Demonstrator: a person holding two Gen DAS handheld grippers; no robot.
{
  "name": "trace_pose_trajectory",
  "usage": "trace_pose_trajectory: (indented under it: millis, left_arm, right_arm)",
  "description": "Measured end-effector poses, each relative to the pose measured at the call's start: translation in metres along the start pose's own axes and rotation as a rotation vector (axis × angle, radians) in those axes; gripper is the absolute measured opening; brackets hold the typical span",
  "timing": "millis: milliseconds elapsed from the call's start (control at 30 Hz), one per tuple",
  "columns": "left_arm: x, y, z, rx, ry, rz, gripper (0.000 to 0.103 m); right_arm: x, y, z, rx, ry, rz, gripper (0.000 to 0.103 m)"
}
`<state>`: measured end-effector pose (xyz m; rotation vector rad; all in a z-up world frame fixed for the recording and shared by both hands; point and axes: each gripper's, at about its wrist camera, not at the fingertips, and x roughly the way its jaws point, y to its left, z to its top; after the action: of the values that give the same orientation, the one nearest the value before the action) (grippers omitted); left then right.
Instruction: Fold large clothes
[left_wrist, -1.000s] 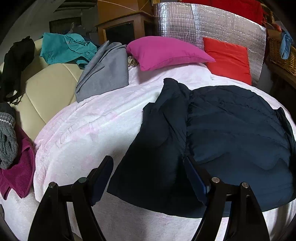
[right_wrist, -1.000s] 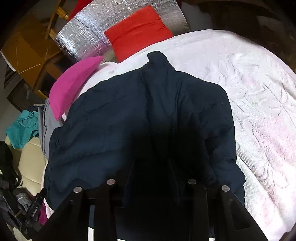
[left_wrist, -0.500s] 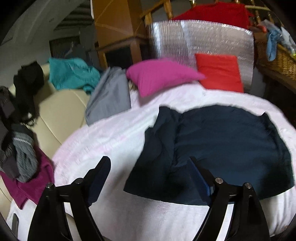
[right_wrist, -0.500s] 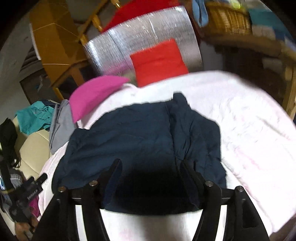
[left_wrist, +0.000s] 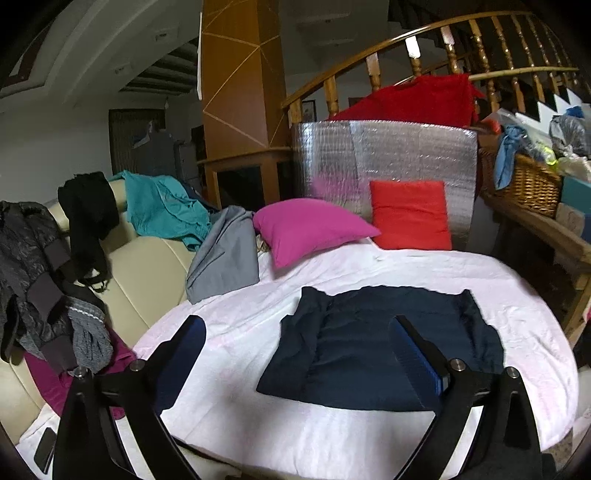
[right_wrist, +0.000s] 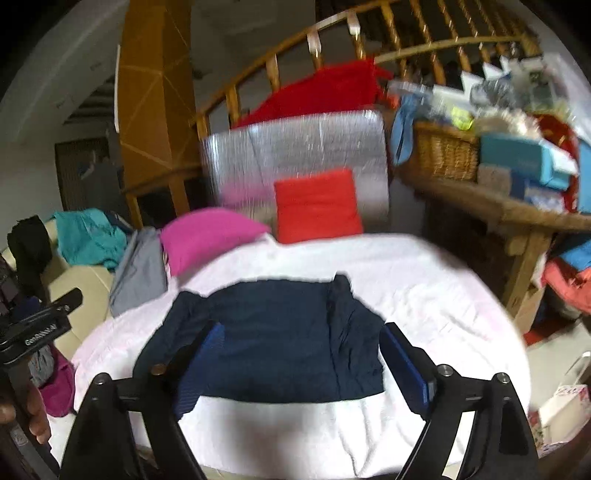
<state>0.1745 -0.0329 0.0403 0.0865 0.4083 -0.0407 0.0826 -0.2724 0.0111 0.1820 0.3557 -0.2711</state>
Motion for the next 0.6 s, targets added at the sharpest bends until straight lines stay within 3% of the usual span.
trace_pose_trajectory:
  millis: [67,133,400,600]
  left_arm:
    - [-0.016,0.000,0.002,-0.004,-0.016,-0.012,0.099]
    - [-0.034,0.000,0.005,-0.001,-0.045,-0.029,0.099]
    - [-0.065,-0.005,0.013,0.020,-0.109,-0.023,0.100]
    - [-0.066,-0.005,0.012,0.015,-0.101,-0.016,0.100]
  right_arm:
    - [-0.023,0.000,-0.001,0.022,-0.057,-0.016,0.103]
    - [-0.038,-0.003,-0.002,0.054,-0.089,-0.024,0.103]
    - [-0.039,-0.001,-0.006,0.054,-0.029,-0.050,0.103]
    - [-0.038,0.009,-0.010,0.019,-0.025,-0.046,0.103]
